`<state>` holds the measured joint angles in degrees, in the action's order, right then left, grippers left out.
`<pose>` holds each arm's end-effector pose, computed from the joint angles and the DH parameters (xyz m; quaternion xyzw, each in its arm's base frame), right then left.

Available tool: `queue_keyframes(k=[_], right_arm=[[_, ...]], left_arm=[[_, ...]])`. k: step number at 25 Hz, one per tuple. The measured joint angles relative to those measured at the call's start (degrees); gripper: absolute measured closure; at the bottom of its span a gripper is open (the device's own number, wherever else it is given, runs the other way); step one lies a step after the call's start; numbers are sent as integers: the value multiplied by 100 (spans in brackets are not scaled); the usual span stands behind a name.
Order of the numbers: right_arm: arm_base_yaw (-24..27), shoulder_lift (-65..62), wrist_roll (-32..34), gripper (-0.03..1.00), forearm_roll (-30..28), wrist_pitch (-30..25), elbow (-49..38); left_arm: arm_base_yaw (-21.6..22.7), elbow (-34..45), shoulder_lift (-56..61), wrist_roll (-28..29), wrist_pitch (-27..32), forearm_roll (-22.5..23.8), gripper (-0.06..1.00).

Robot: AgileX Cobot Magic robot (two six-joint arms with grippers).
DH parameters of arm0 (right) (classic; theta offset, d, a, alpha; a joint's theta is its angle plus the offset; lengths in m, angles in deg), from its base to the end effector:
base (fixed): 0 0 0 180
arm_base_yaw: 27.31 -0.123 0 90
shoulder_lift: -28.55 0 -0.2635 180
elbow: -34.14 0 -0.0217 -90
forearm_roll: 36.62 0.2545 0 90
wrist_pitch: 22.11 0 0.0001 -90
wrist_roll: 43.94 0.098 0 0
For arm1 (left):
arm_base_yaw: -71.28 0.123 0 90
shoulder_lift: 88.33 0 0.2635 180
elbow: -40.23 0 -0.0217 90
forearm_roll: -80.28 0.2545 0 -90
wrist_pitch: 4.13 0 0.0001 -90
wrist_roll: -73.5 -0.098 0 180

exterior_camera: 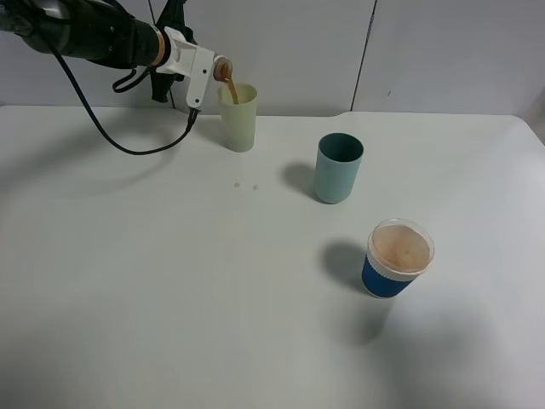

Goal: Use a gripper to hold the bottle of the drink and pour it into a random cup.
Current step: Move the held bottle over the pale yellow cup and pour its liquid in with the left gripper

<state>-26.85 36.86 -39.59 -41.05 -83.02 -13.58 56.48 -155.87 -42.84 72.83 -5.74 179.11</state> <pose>0.0253 -0.0068 0.2770 0.0374 0.8509 -0.0209 0.5236 0.4874 -0.1315 0.1619 0.7264 0.4605 0.3348 0.3850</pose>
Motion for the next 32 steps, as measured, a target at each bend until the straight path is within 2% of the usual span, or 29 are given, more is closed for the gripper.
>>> queue_keyframes(k=[16,32], right_arm=[[0,0,0,-3,0,0,0],[0,0,0,-3,0,0,0]], left_arm=[[0,0,5,-4,5,77,60],[0,0,11,-267,45,78,60]])
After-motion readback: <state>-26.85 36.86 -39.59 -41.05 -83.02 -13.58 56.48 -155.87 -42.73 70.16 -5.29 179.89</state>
